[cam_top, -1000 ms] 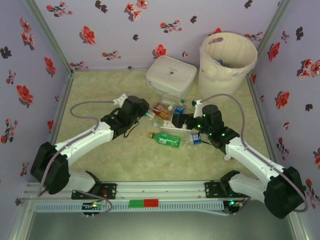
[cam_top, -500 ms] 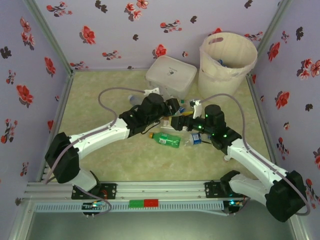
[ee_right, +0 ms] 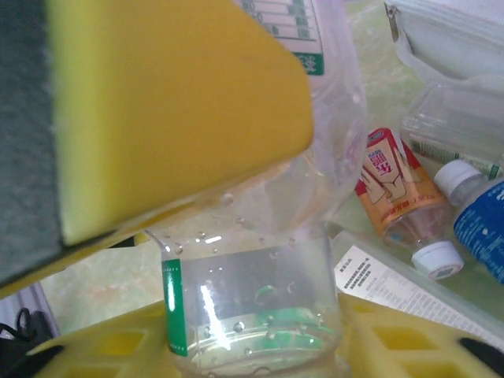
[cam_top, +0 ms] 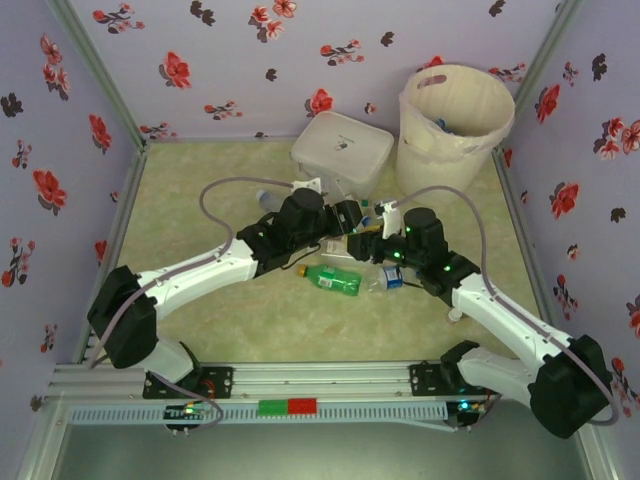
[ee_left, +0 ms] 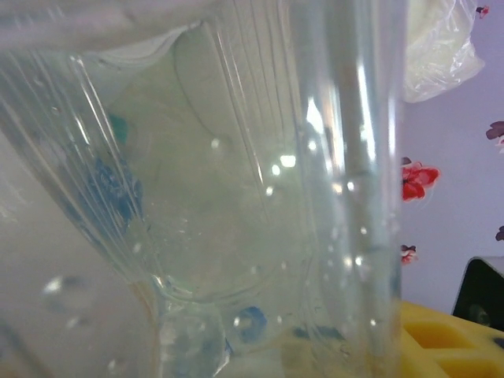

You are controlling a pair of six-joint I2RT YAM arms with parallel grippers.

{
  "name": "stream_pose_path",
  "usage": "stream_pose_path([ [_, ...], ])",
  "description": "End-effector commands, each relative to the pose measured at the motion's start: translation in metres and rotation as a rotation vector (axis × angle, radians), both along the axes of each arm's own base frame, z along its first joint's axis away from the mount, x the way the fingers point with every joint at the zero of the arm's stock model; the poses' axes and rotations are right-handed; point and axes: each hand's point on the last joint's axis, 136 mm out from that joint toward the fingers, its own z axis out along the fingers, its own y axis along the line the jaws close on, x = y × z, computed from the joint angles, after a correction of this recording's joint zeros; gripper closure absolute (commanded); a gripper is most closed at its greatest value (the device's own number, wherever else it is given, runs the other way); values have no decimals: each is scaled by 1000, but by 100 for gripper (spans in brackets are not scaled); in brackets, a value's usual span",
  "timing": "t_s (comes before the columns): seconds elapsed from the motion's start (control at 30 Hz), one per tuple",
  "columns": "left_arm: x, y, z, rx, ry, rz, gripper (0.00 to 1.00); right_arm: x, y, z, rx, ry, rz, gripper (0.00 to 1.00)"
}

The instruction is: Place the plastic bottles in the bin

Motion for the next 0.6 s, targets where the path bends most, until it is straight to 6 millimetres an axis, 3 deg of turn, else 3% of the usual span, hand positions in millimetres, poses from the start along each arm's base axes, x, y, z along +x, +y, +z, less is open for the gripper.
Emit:
stream_pose_path([
  [0.0, -11, -5, 24, -73, -32, -56, 46, 4, 4, 15, 25, -36, 10, 62],
  [0.27, -14, 1, 27, -80, -43, -57, 32, -1, 7, 22, 41, -40, 39, 74],
  [0.37, -12, 9, 28, -77, -47, -42, 8, 1, 7, 24, 46, -40, 31, 74],
  [0.4, -10, 14, 29, -79, -49, -31, 1, 2, 5, 25, 42, -43, 20, 74],
  [0.57, 5, 68, 35, -45, -102, 90, 0, 21, -11, 23, -37, -44, -85, 74],
])
